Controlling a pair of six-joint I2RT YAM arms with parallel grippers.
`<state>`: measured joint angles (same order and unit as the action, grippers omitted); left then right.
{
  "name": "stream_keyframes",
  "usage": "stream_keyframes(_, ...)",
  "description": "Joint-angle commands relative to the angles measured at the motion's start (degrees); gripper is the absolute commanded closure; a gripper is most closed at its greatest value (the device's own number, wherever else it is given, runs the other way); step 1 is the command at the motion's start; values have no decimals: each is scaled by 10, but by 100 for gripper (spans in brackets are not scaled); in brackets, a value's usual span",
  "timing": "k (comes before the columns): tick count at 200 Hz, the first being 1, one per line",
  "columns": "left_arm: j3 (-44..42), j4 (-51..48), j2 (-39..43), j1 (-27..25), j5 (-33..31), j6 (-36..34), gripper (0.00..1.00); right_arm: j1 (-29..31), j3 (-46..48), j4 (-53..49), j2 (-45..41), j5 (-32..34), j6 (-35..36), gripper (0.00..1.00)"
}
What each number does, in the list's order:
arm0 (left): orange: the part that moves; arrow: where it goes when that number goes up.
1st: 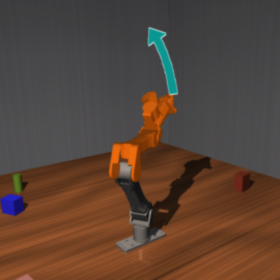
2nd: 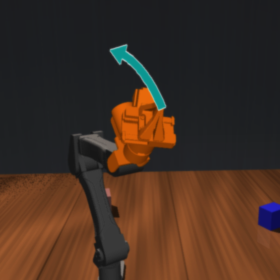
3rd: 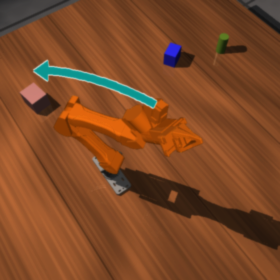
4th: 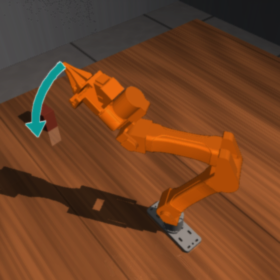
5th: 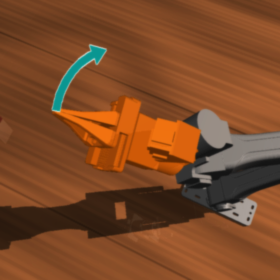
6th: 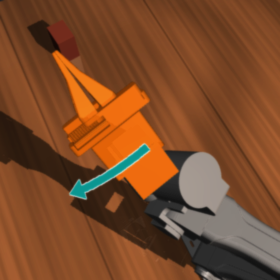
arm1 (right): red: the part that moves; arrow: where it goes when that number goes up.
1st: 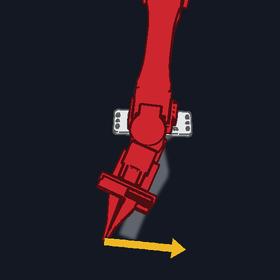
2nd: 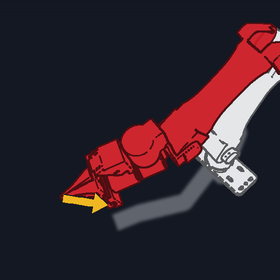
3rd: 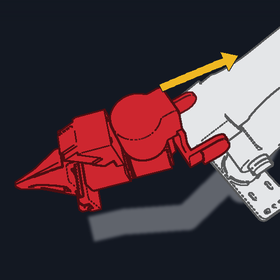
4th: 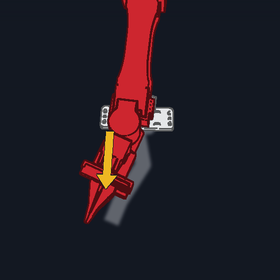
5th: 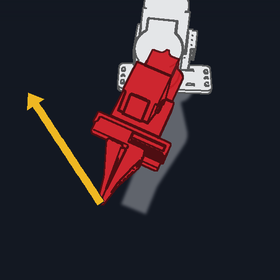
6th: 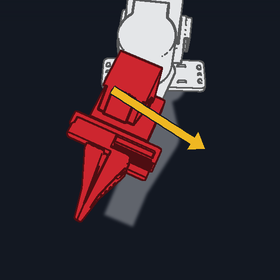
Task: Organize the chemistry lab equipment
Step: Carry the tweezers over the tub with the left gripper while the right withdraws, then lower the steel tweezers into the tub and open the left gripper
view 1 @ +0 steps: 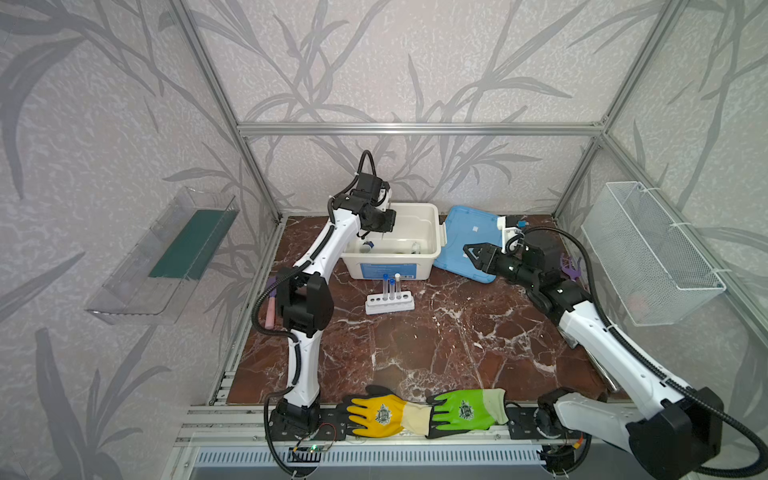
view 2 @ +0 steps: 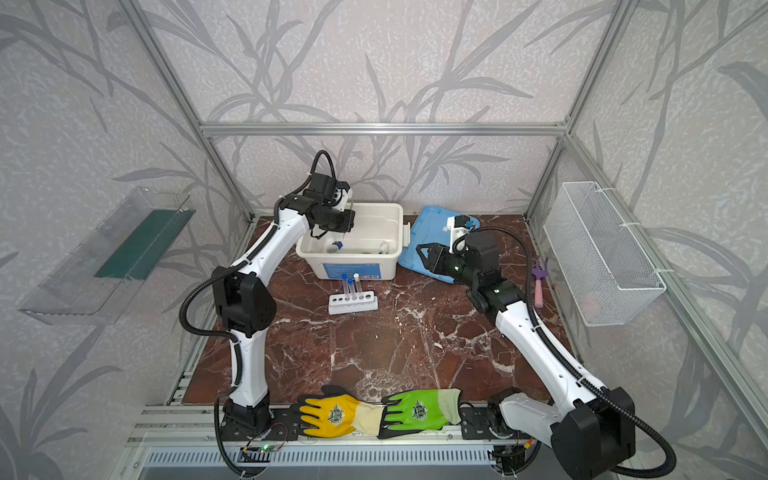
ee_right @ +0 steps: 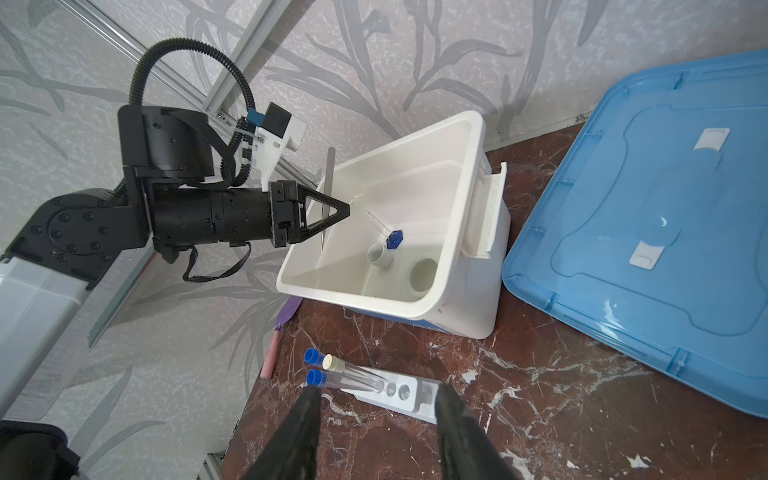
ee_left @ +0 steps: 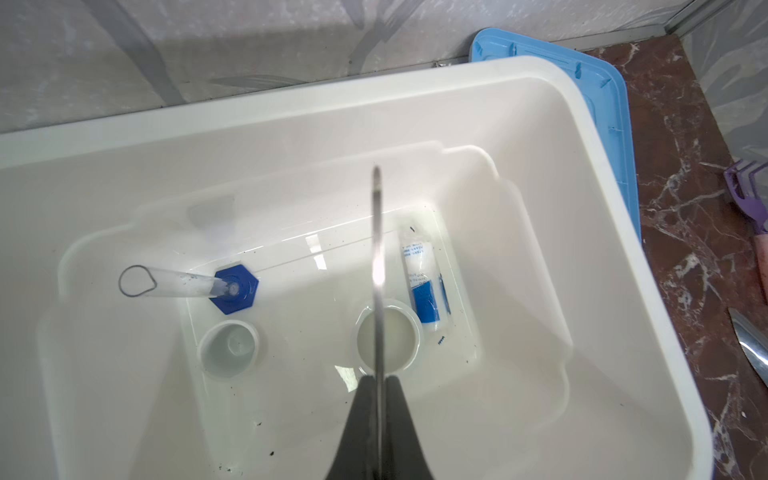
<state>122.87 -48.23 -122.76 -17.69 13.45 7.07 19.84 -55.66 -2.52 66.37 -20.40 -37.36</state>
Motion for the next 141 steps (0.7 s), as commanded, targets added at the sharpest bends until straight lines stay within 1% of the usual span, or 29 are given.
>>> stream_keyframes(1, 24, -33, -14, -1, -24, 15, 100, -7, 9, 21, -2, -12, -10, 54)
stream_keyframes(41, 20, -23, -34, -1, -27, 18, 100, -12, 17, 25, 0, -12, -13, 54)
stream_keyframes(104, -16, -4, -37, -3, -15, 10, 100, -15, 28, 25, 3, -11, -13, 54)
stream_keyframes(141, -20, -6, -45, -6, -18, 8, 100, -17, 36, 31, 6, -9, -15, 54)
